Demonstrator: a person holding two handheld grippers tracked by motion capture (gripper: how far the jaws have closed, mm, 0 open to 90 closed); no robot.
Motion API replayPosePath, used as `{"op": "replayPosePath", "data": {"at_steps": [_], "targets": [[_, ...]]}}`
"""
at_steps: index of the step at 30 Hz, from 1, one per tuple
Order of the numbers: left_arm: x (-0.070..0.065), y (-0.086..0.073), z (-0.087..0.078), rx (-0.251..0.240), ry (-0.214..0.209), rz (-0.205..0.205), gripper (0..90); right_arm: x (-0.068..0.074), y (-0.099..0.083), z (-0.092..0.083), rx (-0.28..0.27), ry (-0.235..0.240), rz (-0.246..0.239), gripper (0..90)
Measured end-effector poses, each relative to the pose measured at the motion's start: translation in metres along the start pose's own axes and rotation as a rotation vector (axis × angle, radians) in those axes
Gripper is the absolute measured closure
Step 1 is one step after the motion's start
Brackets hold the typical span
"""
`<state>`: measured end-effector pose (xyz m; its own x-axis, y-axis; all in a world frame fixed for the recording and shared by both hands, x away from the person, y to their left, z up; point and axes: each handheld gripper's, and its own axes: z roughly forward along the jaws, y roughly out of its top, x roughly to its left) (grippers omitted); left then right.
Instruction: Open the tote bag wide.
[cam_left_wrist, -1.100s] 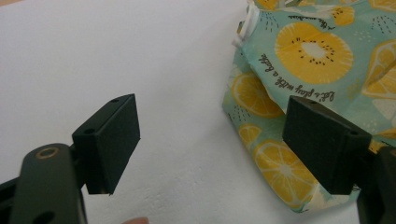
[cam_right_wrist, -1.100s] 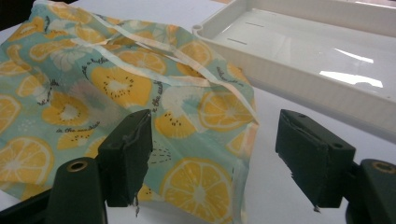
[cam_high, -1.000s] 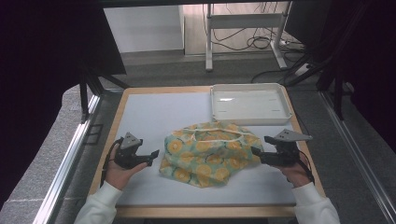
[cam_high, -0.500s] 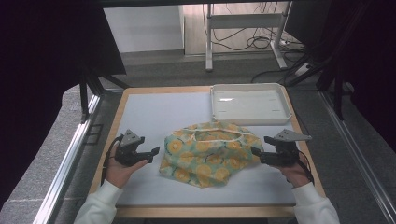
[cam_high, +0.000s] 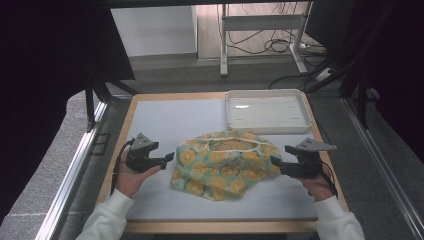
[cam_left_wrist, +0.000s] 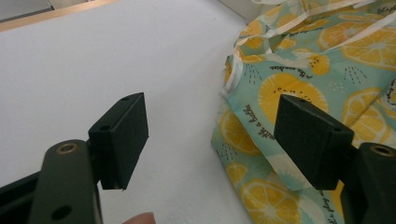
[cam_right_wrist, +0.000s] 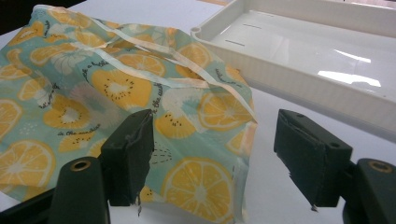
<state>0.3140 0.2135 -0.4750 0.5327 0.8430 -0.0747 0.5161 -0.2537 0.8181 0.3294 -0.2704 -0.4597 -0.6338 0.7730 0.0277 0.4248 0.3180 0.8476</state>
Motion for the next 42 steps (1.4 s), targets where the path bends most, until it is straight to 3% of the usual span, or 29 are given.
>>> {"op": "replayPosePath", "data": {"at_steps": [9,16,33,42], "targets": [[-0.005,0.016,0.012,0.003,-0.019,0.031,26.9,-0.002,-0.001,-0.003,0.0,-0.023,0.015,29.0],[-0.004,0.021,0.013,0.009,-0.006,0.048,27.4,-0.002,0.0,-0.005,-0.023,-0.019,0.011,29.0],[-0.005,0.048,0.022,-0.014,-0.036,0.04,29.4,0.001,0.0,-0.004,-0.023,-0.01,-0.003,29.0],[-0.004,0.054,0.033,0.012,-0.06,0.031,30.8,0.001,-0.001,-0.003,-0.017,-0.006,-0.003,29.0]]}}
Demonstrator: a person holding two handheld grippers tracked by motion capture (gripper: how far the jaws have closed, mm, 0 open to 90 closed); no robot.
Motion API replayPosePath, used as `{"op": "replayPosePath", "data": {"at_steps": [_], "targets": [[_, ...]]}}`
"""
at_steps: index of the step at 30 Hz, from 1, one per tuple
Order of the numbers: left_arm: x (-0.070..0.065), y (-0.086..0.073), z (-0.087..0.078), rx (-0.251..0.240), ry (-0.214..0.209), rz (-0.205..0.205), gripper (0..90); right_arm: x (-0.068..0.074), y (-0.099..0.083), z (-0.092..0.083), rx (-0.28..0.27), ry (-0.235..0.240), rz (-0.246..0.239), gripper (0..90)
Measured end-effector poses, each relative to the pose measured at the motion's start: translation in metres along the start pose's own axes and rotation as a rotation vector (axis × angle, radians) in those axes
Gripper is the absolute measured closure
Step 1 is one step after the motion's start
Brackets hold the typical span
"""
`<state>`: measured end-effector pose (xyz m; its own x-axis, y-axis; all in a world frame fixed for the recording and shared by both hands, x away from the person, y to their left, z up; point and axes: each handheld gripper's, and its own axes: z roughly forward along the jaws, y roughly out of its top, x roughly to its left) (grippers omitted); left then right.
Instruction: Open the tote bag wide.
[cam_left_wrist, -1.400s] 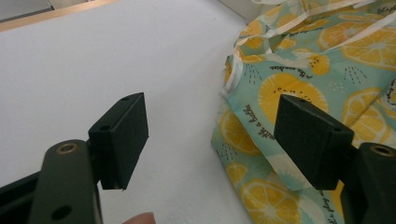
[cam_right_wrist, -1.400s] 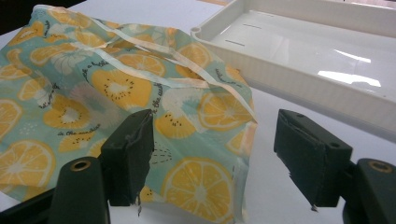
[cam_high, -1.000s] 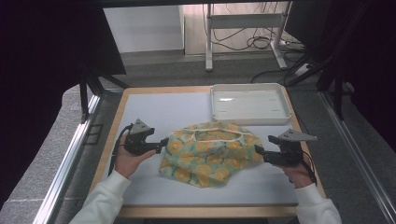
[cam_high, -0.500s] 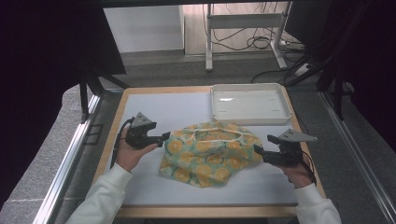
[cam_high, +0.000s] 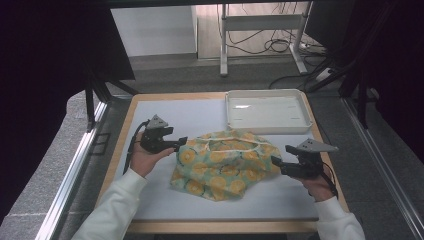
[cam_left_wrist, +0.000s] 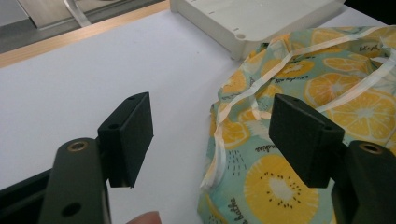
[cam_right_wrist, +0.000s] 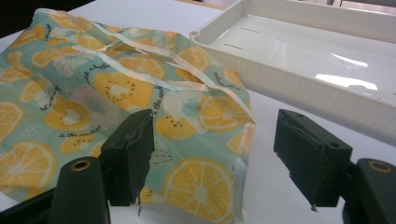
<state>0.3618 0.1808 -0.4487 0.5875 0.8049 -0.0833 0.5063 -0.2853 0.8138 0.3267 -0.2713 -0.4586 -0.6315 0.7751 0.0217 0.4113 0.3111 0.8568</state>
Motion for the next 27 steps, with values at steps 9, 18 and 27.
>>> {"op": "replayPosePath", "data": {"at_steps": [9,18,27], "targets": [[0.001,0.005,0.018,0.014,-0.037,0.005,32.3,0.0,-0.001,0.001,0.005,0.003,0.0,29.0],[0.002,0.012,0.038,0.052,-0.058,0.03,34.3,-0.001,-0.002,0.003,0.013,0.003,-0.003,29.0],[0.006,0.007,0.055,0.103,-0.087,0.027,39.9,-0.002,-0.004,0.005,0.02,0.003,-0.002,29.0]]}}
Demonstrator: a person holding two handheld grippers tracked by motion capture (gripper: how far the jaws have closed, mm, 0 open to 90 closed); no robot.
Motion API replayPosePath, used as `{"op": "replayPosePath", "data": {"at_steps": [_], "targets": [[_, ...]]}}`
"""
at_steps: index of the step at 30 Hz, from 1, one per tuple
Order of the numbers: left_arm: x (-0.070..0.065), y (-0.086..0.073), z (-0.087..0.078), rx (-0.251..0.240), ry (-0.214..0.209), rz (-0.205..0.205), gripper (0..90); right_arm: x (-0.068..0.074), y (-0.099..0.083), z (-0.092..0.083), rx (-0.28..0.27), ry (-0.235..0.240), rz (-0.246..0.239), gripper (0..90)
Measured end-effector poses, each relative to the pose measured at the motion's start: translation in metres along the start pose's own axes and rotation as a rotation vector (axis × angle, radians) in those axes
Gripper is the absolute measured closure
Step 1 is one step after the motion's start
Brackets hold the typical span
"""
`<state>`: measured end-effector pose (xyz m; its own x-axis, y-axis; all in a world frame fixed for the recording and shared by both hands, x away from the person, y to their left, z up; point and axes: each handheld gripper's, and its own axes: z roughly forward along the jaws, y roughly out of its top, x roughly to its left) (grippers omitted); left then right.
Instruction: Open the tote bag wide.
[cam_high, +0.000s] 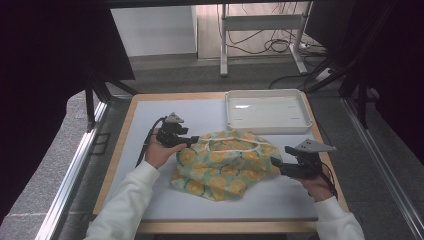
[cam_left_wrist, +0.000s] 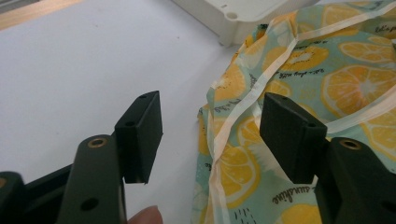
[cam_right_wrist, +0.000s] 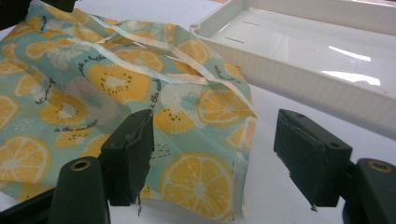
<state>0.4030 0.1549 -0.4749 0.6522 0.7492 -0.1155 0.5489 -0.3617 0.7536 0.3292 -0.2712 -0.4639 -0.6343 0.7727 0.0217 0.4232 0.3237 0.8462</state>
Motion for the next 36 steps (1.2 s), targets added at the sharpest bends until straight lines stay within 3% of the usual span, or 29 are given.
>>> {"op": "replayPosePath", "data": {"at_steps": [8,15,23,28,36], "targets": [[-0.001,-0.003,0.01,0.044,0.001,0.011,44.7,0.002,-0.001,0.002,0.012,-0.008,-0.012,29.0],[-0.003,-0.006,0.022,0.094,-0.028,0.017,52.6,0.001,-0.002,0.002,0.021,-0.01,-0.01,29.0],[-0.005,-0.009,0.029,0.122,-0.046,0.016,74.1,0.001,-0.002,0.002,0.021,-0.014,-0.008,29.0],[-0.005,-0.008,0.025,0.094,-0.069,0.021,85.6,0.0,-0.003,0.001,0.022,-0.02,-0.006,29.0],[-0.005,-0.004,0.01,0.025,-0.103,0.015,88.5,0.0,-0.003,0.001,0.023,-0.021,-0.004,29.0]]}}
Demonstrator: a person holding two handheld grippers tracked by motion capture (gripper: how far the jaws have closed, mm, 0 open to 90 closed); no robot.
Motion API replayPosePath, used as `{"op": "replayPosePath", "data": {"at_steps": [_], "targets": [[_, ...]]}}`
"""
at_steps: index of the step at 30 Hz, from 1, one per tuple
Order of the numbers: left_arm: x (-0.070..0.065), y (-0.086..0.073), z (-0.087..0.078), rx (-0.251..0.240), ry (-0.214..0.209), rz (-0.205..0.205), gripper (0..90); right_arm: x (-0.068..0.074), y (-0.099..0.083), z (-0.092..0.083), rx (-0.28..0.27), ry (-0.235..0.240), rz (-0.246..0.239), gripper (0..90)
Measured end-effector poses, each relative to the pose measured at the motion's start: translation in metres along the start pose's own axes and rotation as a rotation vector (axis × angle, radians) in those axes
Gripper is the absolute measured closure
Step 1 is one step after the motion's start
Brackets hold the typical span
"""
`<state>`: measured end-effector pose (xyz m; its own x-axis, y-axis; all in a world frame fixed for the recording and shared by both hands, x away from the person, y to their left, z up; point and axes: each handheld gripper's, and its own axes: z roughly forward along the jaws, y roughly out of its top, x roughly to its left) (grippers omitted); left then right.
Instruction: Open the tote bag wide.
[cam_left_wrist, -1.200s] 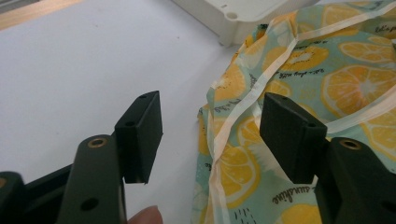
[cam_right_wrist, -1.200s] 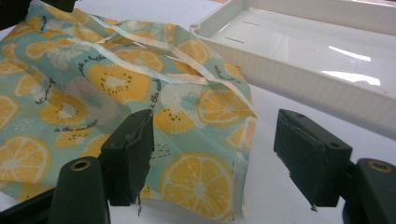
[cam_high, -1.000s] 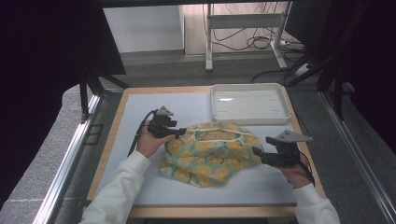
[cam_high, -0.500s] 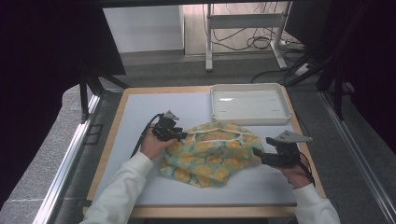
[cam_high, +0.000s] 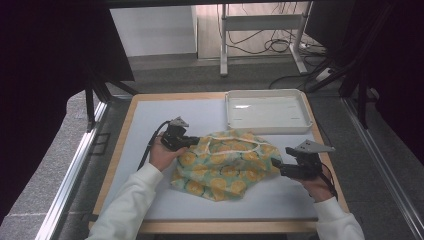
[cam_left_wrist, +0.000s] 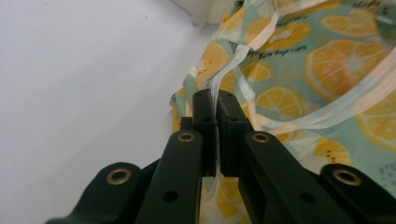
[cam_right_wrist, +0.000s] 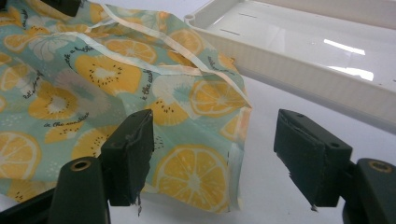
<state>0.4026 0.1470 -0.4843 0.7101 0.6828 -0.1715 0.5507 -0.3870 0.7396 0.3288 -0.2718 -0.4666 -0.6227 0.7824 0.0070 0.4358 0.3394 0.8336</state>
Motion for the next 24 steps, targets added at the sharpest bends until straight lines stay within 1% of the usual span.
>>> {"op": "replayPosePath", "data": {"at_steps": [4,5,9,10,13,16,19,24], "targets": [[-0.002,0.001,-0.005,-0.026,-0.016,-0.003,89.0,0.0,0.001,-0.001,-0.002,-0.002,0.002,29.0],[-0.003,0.002,-0.005,-0.032,-0.021,-0.01,89.0,0.0,0.002,-0.001,-0.005,-0.004,0.001,29.0],[-0.003,0.002,-0.005,-0.036,-0.023,-0.007,89.3,-0.001,0.01,-0.002,-0.014,-0.008,0.002,29.0],[-0.003,0.002,-0.006,-0.037,-0.025,-0.012,89.3,-0.001,0.013,-0.002,-0.014,-0.01,-0.002,29.0],[0.0,0.003,-0.008,-0.046,-0.036,-0.027,89.4,-0.001,0.026,0.001,-0.003,-0.014,-0.004,29.0],[0.001,0.004,-0.011,-0.054,-0.04,-0.026,89.5,-0.001,0.042,0.005,-0.005,-0.018,-0.013,29.0],[0.002,0.004,-0.012,-0.061,-0.045,-0.029,89.5,0.0,0.059,0.012,-0.011,-0.017,-0.021,29.0],[0.001,0.004,-0.012,-0.059,-0.05,-0.029,89.5,-0.001,0.08,0.024,-0.035,-0.003,-0.012,29.0]]}}
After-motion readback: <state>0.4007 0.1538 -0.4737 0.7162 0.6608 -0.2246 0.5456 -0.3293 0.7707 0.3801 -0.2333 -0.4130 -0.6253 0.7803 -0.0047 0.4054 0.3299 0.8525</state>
